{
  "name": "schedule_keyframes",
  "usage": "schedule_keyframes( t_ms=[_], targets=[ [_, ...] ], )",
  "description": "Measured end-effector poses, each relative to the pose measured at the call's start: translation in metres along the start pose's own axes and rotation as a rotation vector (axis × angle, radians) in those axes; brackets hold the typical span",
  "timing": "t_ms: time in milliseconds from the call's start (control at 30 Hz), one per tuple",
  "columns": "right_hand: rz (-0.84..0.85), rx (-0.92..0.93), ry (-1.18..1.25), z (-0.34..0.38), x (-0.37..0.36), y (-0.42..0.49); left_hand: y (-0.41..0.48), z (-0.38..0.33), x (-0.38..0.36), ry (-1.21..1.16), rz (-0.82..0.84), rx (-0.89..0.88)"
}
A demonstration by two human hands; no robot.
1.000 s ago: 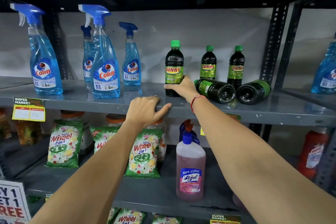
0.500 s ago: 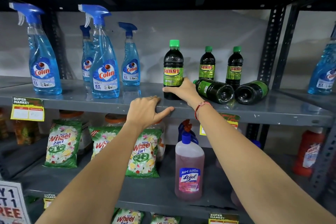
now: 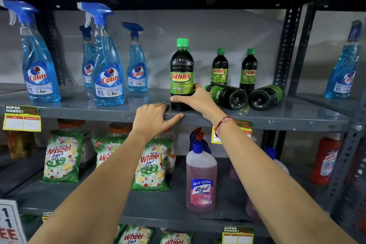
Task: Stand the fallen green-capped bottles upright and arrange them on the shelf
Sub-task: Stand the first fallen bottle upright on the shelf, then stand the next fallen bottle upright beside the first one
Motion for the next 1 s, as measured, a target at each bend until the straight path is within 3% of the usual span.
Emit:
schedule_keyframes(
  t_ms=[400,500,600,700,833,1000],
  targets=[
    [0.006,0.057,0.136,0.007,0.016,-0.01,-0.004,-0.001,-0.001,-0.047,0.007,0.036],
    [-0.239,0.144,0.048,0.007,0.05,-0.002,-0.016,-0.008,0.006,-0.244,-0.218,0.163],
    [-0.345,0.13,-0.293,-0.001,0.08,0.024,-0.007,-0.046,0.017,-0.289,-0.455,0.008],
    [-0.137,-0.068,-0.599,-0.017,0.091,0.048,0.022,-0.093,0.01,-0.331,-0.291,-0.169],
    [0.121,-0.242,-0.793,-0.035,0.089,0.06,0.043,-0.123,-0.018,-0.26,-0.07,-0.132],
    [0.136,-0.339,-0.745,-0.047,0.09,0.06,0.037,-0.114,-0.044,-0.127,0.024,0.011]
  ],
)
Point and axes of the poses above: each hand's wrist, its own y-axis towards the middle knuckle, its own x-axis out of the back of the hand, z = x × y, the point moved 4 cm from there along y, towards the middle knuckle, and after that the axes turned 10 degrees about -y, right-handed, at the moved point
